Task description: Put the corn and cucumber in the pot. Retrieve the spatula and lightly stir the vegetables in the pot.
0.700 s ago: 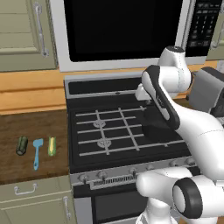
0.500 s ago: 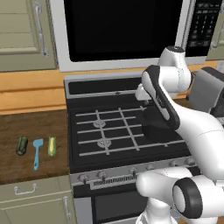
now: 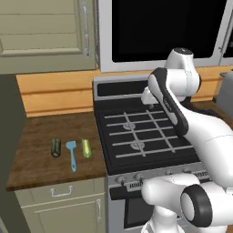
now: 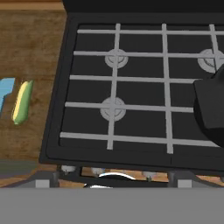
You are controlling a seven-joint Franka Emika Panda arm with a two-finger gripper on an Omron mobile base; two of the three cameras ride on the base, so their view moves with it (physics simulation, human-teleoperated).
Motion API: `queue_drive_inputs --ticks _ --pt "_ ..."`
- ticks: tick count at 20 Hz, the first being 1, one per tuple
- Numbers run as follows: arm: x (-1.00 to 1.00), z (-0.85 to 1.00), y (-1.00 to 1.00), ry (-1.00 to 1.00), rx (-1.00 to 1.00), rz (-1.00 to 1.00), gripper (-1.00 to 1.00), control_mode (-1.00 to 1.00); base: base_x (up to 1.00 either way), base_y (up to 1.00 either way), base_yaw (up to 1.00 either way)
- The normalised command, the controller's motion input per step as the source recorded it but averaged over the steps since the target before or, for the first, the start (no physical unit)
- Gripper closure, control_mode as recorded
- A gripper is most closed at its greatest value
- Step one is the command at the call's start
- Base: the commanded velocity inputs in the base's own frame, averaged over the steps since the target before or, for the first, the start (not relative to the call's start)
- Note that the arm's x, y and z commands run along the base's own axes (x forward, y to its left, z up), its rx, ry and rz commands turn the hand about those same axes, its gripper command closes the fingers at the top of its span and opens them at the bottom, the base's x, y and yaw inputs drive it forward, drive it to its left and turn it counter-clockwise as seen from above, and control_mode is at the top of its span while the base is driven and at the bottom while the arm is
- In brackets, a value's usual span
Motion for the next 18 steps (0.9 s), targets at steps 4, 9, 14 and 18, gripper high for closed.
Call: queue_drive_inputs --ticks 4,9,14,18 --pt "0.0 0.0 0.0 0.0 0.0 0.0 -1.0 1.0 0.2 0.37 -0.01" --pt "0.0 0.0 0.0 0.0 0.0 0.0 -1.0 1.0 0.75 0.23 -0.06" --pt "0.07 0.0 0.16 0.0 0.0 0.0 -1.0 -1.0 0.49 0.23 -0.04" --pt "-0.11 -0.02 0.61 0.0 0.0 0.0 -1.0 -1.0 0.0 0.0 0.0"
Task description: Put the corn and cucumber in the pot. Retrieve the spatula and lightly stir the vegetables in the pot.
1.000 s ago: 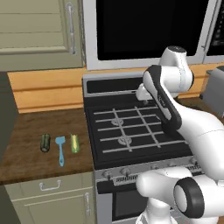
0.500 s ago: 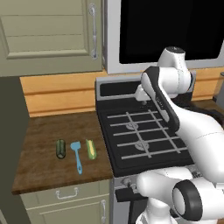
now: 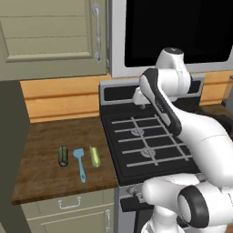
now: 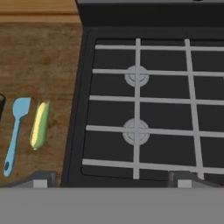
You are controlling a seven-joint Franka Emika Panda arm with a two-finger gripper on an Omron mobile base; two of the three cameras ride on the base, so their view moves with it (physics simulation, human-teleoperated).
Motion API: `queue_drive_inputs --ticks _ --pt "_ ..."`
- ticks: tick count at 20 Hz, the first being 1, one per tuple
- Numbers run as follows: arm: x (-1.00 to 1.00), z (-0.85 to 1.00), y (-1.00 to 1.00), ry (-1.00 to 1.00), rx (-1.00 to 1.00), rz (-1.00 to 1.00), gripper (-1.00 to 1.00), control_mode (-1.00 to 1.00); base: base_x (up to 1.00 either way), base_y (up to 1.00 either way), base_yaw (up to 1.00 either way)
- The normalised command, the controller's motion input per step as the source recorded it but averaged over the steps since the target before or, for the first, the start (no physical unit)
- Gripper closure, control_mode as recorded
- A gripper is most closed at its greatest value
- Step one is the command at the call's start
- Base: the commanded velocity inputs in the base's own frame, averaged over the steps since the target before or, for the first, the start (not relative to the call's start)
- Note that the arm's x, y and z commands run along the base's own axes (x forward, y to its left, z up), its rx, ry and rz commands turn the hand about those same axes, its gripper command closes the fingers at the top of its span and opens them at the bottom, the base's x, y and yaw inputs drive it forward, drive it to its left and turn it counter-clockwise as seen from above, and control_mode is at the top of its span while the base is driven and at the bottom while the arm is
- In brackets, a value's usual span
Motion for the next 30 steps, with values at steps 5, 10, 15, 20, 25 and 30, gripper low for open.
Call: queue_drive_inputs --ticks 5,10,15,20,25,30 --pt "-0.02 -0.29 0.95 0.05 0.0 0.0 -1.0 -1.0 0.0 0.0 0.0" --pt "0.05 -0.66 0.92 0.1 0.0 0.0 -1.0 -1.0 0.0 0.0 0.0" --pt "0.25 -0.68 0.66 0.06 0.0 -0.02 -1.0 -1.0 0.0 0.0 0.0" --pt "0.31 -0.56 0.43 0.0 0.0 -0.04 -1.0 -1.0 0.0 0.0 0.0" --pt "0.4 -0.6 0.42 0.0 -0.05 -0.07 -1.0 -1.0 0.0 0.0 0.0" --pt "0.28 -0.54 0.19 0.0 -0.04 -0.09 -1.0 -1.0 0.0 0.0 0.0"
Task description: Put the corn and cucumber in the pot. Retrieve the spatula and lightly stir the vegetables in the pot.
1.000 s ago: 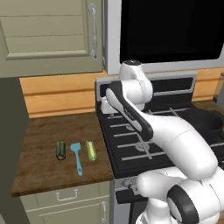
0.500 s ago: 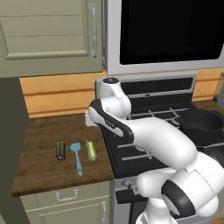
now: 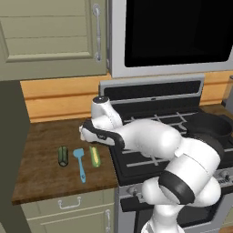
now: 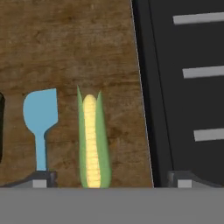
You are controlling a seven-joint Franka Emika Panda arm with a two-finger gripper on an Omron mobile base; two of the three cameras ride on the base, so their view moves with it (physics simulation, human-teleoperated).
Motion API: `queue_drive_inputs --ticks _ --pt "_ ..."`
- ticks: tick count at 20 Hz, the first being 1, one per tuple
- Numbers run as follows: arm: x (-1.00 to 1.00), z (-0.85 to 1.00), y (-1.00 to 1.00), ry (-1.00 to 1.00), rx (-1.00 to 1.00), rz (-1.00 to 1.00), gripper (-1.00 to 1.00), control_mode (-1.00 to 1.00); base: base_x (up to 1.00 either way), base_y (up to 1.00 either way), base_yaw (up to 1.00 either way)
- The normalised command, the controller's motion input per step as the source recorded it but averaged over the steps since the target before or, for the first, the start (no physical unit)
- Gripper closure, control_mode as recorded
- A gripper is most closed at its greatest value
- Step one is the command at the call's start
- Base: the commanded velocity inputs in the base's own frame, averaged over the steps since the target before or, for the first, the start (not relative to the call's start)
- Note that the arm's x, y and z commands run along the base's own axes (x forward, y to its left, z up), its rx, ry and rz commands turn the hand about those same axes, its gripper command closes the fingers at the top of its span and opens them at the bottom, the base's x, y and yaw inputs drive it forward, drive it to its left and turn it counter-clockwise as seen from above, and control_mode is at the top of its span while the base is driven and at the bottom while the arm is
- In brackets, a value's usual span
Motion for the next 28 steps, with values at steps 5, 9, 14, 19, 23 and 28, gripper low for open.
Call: queue_drive_inputs --ticks 5,9,14,19,23,28 --pt "0.13 -0.52 0.09 0.02 -0.03 -0.08 -1.0 -1.0 0.0 0.0 0.0" --pt "0.01 -0.46 0.0 0.08 0.0 -0.07 -1.0 -1.0 0.0 0.0 0.0" --pt "0.13 -0.42 0.0 0.07 0.0 -0.06 -1.0 -1.0 0.0 0.0 0.0" --pt "0.21 -0.32 0.13 0.05 0.0 -0.04 -1.0 -1.0 0.0 0.0 0.0" --pt "0.32 -0.19 0.21 0.05 0.0 -0.03 -1.0 -1.0 0.0 0.0 0.0" --pt "0.31 -0.21 0.2 0.06 0.0 -0.03 -1.0 -1.0 0.0 0.0 0.0"
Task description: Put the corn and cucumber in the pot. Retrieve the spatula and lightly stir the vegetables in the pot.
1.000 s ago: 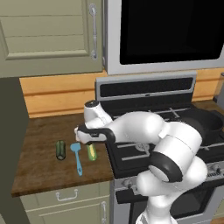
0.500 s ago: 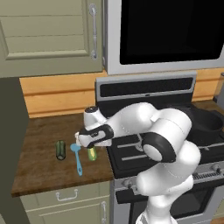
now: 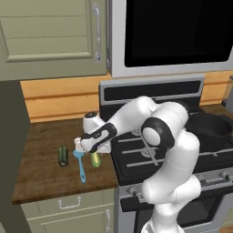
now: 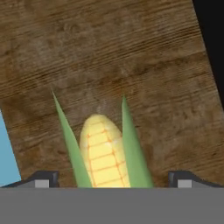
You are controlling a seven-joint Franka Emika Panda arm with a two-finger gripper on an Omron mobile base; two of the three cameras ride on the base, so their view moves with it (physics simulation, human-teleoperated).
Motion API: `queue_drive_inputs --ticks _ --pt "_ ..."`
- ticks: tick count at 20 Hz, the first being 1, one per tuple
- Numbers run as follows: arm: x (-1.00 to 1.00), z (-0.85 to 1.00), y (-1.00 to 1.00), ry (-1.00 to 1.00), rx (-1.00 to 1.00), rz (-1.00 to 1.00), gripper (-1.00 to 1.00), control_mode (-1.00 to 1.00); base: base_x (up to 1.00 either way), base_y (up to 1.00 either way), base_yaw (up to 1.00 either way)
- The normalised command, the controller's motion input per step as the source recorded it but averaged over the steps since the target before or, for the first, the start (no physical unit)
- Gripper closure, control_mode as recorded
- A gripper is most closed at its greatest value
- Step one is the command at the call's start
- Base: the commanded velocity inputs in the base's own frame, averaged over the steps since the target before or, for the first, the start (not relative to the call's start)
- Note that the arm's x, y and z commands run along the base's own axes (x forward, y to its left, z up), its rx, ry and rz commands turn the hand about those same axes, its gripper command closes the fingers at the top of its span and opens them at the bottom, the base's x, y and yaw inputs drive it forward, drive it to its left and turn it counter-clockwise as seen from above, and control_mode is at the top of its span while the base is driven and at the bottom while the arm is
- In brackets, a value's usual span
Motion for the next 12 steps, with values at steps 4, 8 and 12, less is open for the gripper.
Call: queue_drive_inputs --ticks 4,8,12 --pt "0.08 -0.26 0.09 0.07 0.0 -0.05 1.0 -1.0 0.0 0.0 0.0" --pt "-0.04 -0.08 -0.08 0.01 0.0 -0.08 1.0 -1.0 0.0 0.0 0.0" --pt "-0.56 0.2 -0.64 -0.11 0.01 -0.07 1.0 -1.0 0.0 0.0 0.0"
